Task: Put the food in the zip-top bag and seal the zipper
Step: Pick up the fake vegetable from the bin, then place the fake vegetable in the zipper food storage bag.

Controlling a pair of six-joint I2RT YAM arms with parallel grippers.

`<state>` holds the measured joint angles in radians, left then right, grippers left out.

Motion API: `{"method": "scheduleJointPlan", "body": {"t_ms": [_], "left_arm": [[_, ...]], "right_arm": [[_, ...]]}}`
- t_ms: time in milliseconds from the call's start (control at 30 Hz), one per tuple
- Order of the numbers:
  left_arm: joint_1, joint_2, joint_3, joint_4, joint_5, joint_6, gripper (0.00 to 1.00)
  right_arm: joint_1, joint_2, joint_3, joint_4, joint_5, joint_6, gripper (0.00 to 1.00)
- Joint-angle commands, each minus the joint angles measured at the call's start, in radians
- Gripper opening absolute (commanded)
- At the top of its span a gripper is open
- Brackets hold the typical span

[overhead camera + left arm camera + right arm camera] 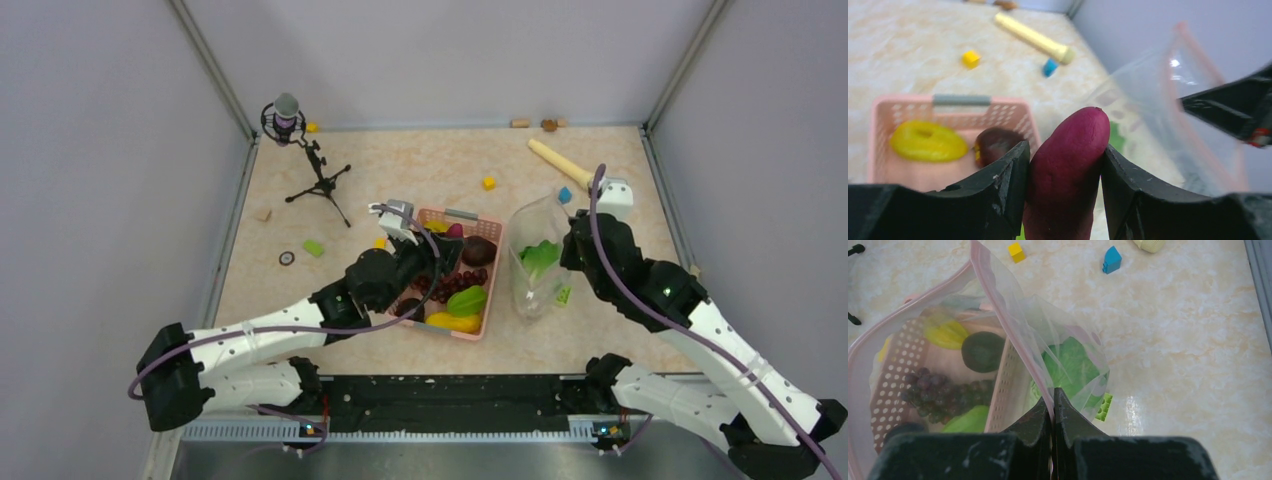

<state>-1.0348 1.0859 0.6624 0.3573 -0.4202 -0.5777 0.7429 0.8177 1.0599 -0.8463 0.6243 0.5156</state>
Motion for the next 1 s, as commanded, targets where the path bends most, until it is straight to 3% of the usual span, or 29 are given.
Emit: {"method": "scheduleJointPlan", "body": {"t_ms": [0, 233, 400, 567, 967], "left_arm": [[0.0, -0.039, 0.1, 0.155, 0.235, 0.164, 0.0], [0.001, 0.051, 0.271, 0.173, 0.457, 0.245, 0.0], [0.001, 0.17, 0.374, 0.229, 0.557, 0.223, 0.0], [0.001, 0.296, 0.441, 0.357, 0.586, 0.197, 0.0], [-0.001, 0.491, 0.566, 0.41, 0.61, 0.141, 0.0]], "right_arm": [[-0.001, -0.028, -0.002, 0.013, 0.016, -0.012, 0.0], [-0.001, -0.031, -0.001, 0.013, 0.016, -0.01, 0.0], [-0.001, -0.036, -0.003, 0.016, 0.022, -0.011, 0.0], [0.0, -0.033, -0.005, 0.018, 0.012, -0.013, 0.0], [-0.001, -0.039, -0.01, 0.019, 0.01, -0.012, 0.0]]}}
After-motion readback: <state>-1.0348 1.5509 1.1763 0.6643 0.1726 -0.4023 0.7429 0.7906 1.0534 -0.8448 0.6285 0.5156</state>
